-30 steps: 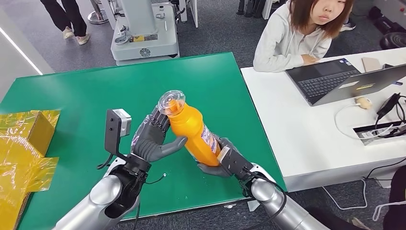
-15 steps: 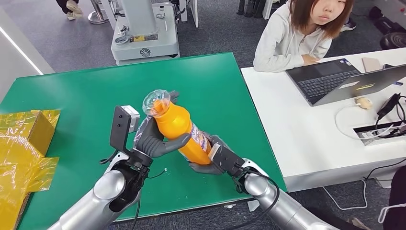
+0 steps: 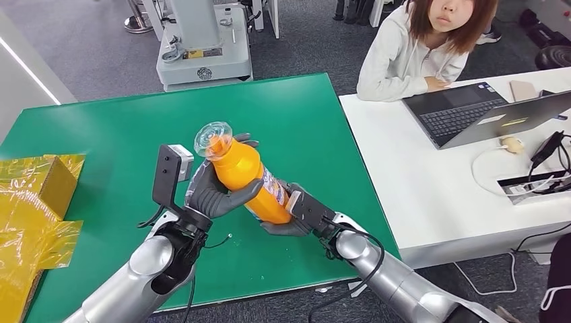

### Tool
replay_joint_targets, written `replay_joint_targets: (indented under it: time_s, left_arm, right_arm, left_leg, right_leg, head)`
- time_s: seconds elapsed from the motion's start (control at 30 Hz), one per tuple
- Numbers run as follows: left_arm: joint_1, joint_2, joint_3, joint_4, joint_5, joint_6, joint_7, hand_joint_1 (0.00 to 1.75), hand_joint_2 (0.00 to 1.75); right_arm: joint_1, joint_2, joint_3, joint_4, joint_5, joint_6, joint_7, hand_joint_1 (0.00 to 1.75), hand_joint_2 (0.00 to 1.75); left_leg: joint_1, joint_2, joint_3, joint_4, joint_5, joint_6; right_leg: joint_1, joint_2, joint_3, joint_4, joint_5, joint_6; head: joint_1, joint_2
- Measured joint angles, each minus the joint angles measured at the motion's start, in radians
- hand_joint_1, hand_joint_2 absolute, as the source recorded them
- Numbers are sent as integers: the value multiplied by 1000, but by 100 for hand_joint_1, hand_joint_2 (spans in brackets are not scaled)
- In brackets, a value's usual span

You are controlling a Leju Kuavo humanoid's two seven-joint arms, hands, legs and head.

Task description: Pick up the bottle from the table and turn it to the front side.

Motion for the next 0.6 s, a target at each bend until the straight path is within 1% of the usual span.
replay_joint_targets:
  time_s: [0.6]
  left_arm:
    - [0, 10, 0, 0, 44, -4, -6, 175, 175]
  right_arm:
    - [-14, 0, 47, 25, -31, -16, -12, 175, 175]
  left_leg:
    - [0, 0, 0, 0, 0, 0]
  right_leg:
    - [0, 0, 0, 0, 0, 0]
  head:
    - [0, 0]
